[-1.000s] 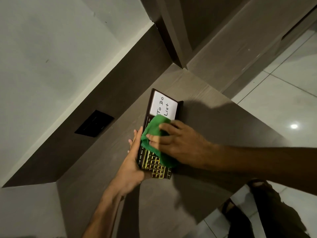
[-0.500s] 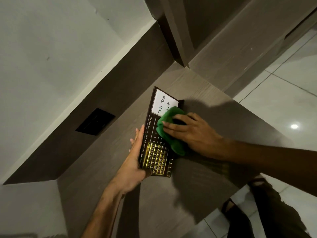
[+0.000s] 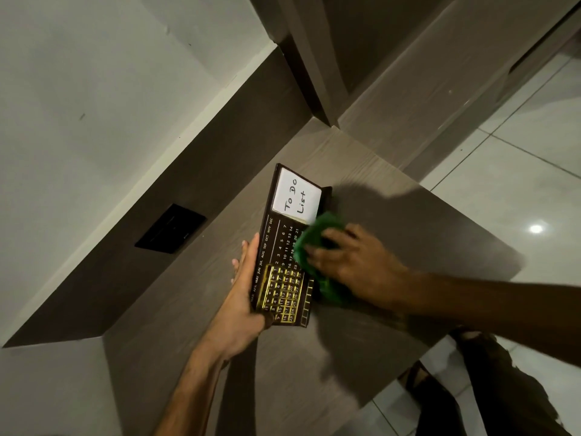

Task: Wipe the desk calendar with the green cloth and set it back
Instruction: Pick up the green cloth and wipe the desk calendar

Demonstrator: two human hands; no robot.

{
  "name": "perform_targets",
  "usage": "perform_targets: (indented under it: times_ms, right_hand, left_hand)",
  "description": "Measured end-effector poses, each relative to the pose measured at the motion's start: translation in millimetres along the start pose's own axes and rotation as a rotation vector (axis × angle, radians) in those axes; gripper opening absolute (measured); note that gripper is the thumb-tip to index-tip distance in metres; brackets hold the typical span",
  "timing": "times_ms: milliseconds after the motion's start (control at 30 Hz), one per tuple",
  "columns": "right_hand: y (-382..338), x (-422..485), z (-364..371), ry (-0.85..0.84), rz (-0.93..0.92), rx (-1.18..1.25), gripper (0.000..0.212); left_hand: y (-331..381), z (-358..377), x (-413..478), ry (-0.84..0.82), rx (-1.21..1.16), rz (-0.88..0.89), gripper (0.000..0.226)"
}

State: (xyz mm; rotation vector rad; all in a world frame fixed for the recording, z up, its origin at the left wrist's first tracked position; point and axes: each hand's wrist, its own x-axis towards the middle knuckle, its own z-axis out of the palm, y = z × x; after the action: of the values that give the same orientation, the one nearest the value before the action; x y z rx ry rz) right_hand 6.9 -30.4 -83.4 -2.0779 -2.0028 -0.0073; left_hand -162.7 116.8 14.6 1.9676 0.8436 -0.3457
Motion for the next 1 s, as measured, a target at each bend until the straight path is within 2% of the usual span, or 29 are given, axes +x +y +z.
perform_targets:
  times_ms: [133,200,300,400,467,600,700,767,867,900,1000]
  right_hand:
    - [-59.1,-27.5,11.5,-0.045,-0.229,0.061,0.053]
    - [-60.6,-24.3,12.5,-0.066,-0.263,0.059,0.05]
    - [-32.6,-2.9,8.6,-0.075,-0.248,0.046,0.035]
    - [10.3,19.6,1.2,-0.091,-0.091,0.042,0.036]
    - [37.2,30.6,-8.0,-0.039,0.059,0.053,0.036]
    - [70.6,37.3,-31.9,0.233,0.371,0.45,0.061]
    - [65.2,35.6,-33.6,0.472,0.514,0.42,0.08]
    - [46.9,30.9,-20.3,0.444,0.444,0.387,0.086]
    - [21.6,12.2,15.8,0.156,0.193,0.185,0.079]
    - [18.8,6.3,24.9,0.107,0.152,0.129,0.076]
    - [35.2,6.8,30.3,0.117,0.06,0.045,0.072]
  left_hand:
    - [0.7,2.1,-1.9,0.016,-0.038,-0.004,0.13]
    - [1.1,1.9,-2.0,0.007,-0.033,-0.01,0.129]
    - [0.1,1.3,-1.5,0.005,0.019,-0.01,0.133]
    - [-0.4,0.5,-1.2,0.007,0.002,-0.03,0.133]
    - [-0.1,0.9,-1.8,0.016,-0.021,-0.032,0.133]
    - [0.0,2.2,-2.2,0.034,0.027,-0.028,0.131]
    - [-0.5,2.6,-2.0,0.039,0.022,-0.034,0.131]
    - [-0.4,2.6,-2.3,0.041,0.02,-0.039,0.132]
    - [-1.4,2.7,-2.9,0.04,0.007,-0.047,0.132]
    - [-1.4,2.5,-3.0,0.035,-0.007,-0.044,0.132]
    - [-2.6,1.8,-2.7,0.03,-0.022,-0.039,0.132]
